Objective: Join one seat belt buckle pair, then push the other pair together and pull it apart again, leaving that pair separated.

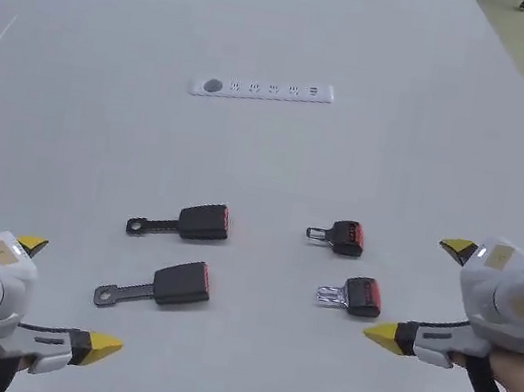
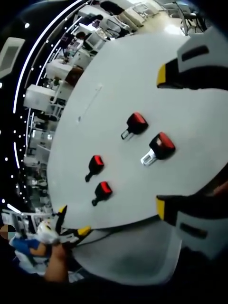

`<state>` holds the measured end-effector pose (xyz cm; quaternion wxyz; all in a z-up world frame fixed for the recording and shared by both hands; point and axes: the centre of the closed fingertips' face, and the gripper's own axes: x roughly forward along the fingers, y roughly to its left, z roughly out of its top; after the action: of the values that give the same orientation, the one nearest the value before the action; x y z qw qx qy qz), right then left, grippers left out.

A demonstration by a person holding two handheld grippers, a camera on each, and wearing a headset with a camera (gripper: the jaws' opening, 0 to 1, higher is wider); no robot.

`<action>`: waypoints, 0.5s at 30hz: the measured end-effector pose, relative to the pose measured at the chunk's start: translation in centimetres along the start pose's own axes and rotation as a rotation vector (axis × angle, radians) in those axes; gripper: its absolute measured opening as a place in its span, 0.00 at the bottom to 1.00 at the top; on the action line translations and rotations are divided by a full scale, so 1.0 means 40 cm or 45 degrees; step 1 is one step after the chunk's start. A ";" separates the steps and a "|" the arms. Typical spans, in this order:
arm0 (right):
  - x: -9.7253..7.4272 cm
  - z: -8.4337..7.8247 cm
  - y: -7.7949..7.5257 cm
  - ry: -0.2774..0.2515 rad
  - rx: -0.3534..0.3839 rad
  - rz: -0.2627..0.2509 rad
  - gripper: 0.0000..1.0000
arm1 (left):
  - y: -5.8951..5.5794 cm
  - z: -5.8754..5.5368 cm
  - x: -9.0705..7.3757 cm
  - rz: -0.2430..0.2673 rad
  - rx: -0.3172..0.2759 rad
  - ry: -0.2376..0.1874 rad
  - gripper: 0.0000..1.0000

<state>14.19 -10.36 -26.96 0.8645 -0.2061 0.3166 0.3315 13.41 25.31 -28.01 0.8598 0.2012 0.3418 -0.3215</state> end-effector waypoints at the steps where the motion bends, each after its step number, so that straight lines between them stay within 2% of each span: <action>1: 0.001 0.001 0.000 -0.001 -0.003 0.000 0.94 | 0.000 0.001 0.000 -0.001 0.000 0.000 1.00; 4: 0.003 0.012 0.001 -0.005 -0.011 0.002 0.93 | 0.002 -0.002 0.000 0.006 0.001 0.005 0.99; 9: 0.008 0.022 0.003 -0.004 -0.026 0.010 0.92 | -0.005 -0.006 0.002 -0.017 0.008 0.016 0.97; 15: 0.014 0.030 0.011 0.016 -0.101 0.012 0.90 | 0.004 -0.008 0.006 -0.014 0.032 0.021 0.97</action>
<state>14.68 -9.12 -26.57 0.8523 -0.2406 0.3095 0.3464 13.50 25.50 -28.40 0.8525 0.2127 0.3459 -0.3290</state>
